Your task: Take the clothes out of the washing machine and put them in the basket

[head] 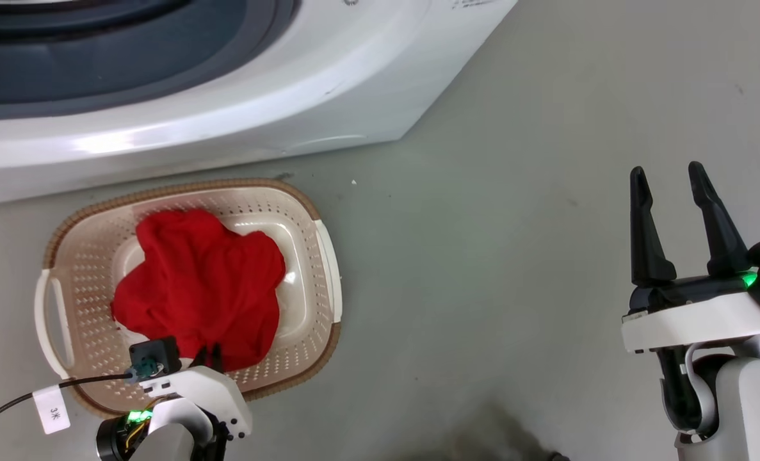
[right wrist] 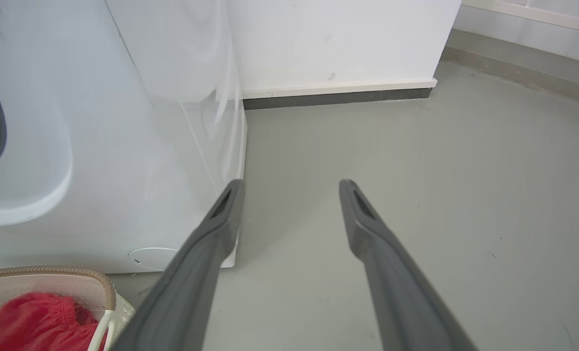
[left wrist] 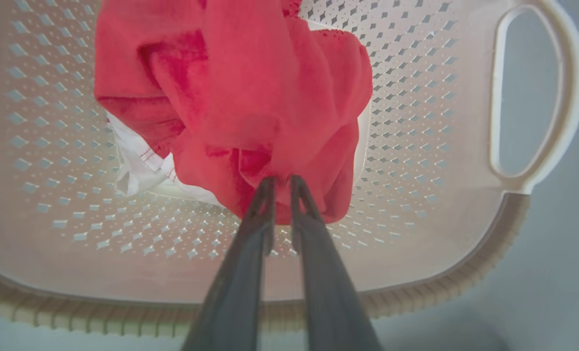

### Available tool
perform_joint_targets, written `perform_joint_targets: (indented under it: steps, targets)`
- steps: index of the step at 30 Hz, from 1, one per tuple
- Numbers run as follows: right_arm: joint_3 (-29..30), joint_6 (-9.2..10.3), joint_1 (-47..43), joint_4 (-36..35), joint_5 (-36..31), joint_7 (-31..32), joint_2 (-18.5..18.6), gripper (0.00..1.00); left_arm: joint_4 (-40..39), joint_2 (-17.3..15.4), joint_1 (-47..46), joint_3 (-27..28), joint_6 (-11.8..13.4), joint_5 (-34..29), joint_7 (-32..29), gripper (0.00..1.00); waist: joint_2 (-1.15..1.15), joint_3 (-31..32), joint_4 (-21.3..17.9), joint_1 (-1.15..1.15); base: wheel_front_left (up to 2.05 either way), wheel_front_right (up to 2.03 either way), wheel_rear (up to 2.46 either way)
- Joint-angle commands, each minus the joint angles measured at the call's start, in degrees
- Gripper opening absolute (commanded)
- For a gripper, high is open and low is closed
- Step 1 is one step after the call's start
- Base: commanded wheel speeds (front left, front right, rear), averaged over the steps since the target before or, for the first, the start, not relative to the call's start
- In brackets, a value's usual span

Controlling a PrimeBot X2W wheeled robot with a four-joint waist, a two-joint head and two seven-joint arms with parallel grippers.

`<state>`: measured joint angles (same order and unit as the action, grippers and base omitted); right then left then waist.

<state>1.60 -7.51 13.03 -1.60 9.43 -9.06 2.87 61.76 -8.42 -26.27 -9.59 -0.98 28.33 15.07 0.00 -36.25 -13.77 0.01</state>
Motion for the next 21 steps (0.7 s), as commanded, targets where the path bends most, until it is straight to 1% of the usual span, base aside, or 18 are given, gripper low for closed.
perform_joint_targets:
  steps: [1, 5, 11, 14, 15, 17, 21]
  targets:
    - [-0.04, 0.04, 0.47, 0.47, -0.17, -0.39, 0.01, 1.0, 0.45, 0.14, -0.52, 0.08, -0.17, -0.69, 0.13, 1.0, 0.0, 2.22, 0.65, -0.01, 0.0, 0.0, 0.0]
    - [0.03, 0.04, -0.68, 1.1, -0.3, -0.29, 0.02, 1.0, -0.84, 0.73, 0.29, 1.12, -0.44, -1.35, 0.14, 1.0, 0.0, 6.34, 1.58, -0.01, 0.0, 0.0, 0.0]
    - [0.76, 0.04, -2.64, 1.4, -0.72, 0.8, 0.01, 1.0, -6.77, 1.49, 1.9, 3.93, -0.57, -2.69, 0.14, 1.0, 0.0, 12.54, 3.43, -0.01, 0.0, 0.0, 0.0]
    - [1.08, 0.04, -3.82, 1.41, -1.09, 1.34, 0.02, 1.0, -10.96, 2.03, 2.88, 5.25, -0.26, -4.19, 0.14, 1.0, 0.0, 15.2, 4.11, -0.01, 0.0, 0.0, 0.0]
    - [1.08, 0.04, -3.82, 1.41, -1.09, 1.34, 0.02, 1.0, -10.96, 2.03, 2.88, 5.25, -0.26, -4.19, 0.14, 1.0, 0.0, 15.2, 4.11, -0.01, 0.0, 0.0, 0.0]
    - [1.59, 0.04, -5.08, 0.98, -1.34, 1.89, 0.02, 1.0, -16.15, 2.49, 4.15, 6.5, -0.24, -6.05, 0.14, 1.0, 0.0, 17.73, 4.74, -0.01, 0.0, 0.0, 0.0]
    - [1.97, 0.04, -6.38, 0.57, -1.55, 2.56, 0.02, 1.0, -21.33, 3.02, 5.96, 7.43, -0.12, -8.12, 0.14, 1.0, 0.0, 20.04, 5.37, -0.01, 0.0, 0.0, 0.0]
